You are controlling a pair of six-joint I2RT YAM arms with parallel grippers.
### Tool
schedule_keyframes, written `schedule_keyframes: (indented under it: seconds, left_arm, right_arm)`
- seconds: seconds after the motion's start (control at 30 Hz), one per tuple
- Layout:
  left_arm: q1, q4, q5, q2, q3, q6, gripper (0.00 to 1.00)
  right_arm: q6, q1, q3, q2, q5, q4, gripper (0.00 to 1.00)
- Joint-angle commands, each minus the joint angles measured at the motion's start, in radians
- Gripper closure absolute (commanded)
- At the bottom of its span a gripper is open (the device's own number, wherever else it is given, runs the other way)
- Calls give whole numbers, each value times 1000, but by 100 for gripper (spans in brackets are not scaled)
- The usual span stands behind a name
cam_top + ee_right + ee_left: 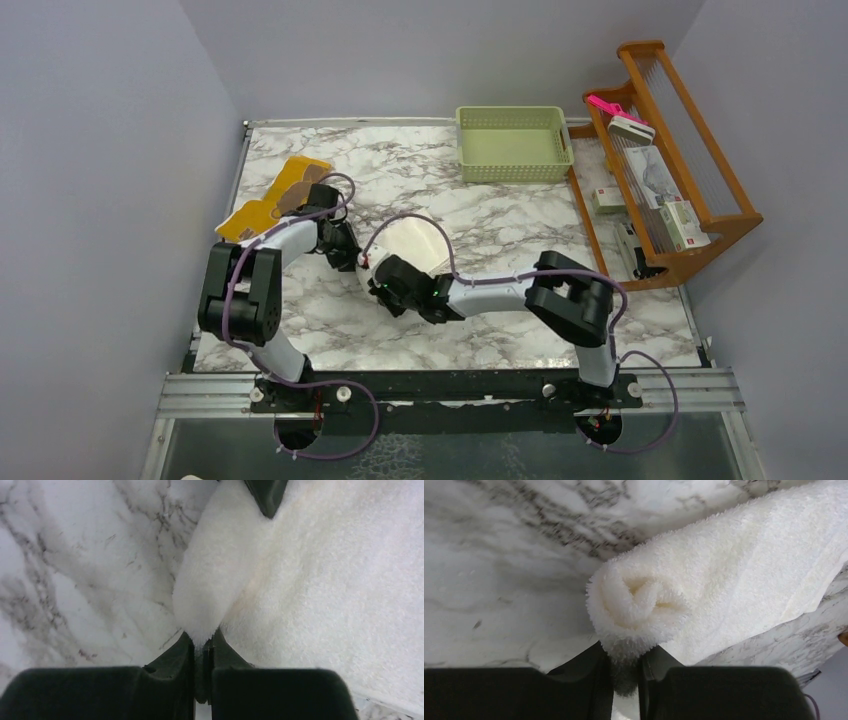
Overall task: Roll the towels
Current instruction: Roll the towel at the center of the board.
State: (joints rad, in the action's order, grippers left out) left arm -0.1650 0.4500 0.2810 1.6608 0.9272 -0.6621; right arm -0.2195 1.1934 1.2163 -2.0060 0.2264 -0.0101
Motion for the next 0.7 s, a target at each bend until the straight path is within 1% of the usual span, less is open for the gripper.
schedule_keyframes:
  seconds: [0.0, 0.03, 0.07, 0.13, 0.27, 0.37, 0.5, 0.67]
  left_arm:
    - [96, 16, -67, -120, -37, 49, 59]
    - [113, 16, -58, -148, -36, 49, 50]
    - [126, 21, -48, -169, -35, 50, 45]
    - [137, 38, -28, -200, -32, 56, 41]
    - [139, 48, 12, -281, -83, 45, 41]
    - [137, 47, 52, -367, -138, 18, 41]
    - [126, 53, 98, -492, -204, -20, 41]
    - [102, 94, 134, -572, -254, -55, 41]
  right_arm:
    - [-101, -39, -179, 114, -409, 186, 99]
    - [-135, -52, -209, 134, -471, 218, 99]
    - [-164, -70, -236, 149, -523, 243, 99]
    - [-223, -99, -274, 169, -627, 288, 99]
    - [-389, -178, -371, 197, -789, 444, 99]
    - [-481, -225, -383, 182, -875, 492, 99]
    - [-579, -271, -379, 143, -956, 534, 99]
    - [-725, -323, -421, 95, -1029, 678, 99]
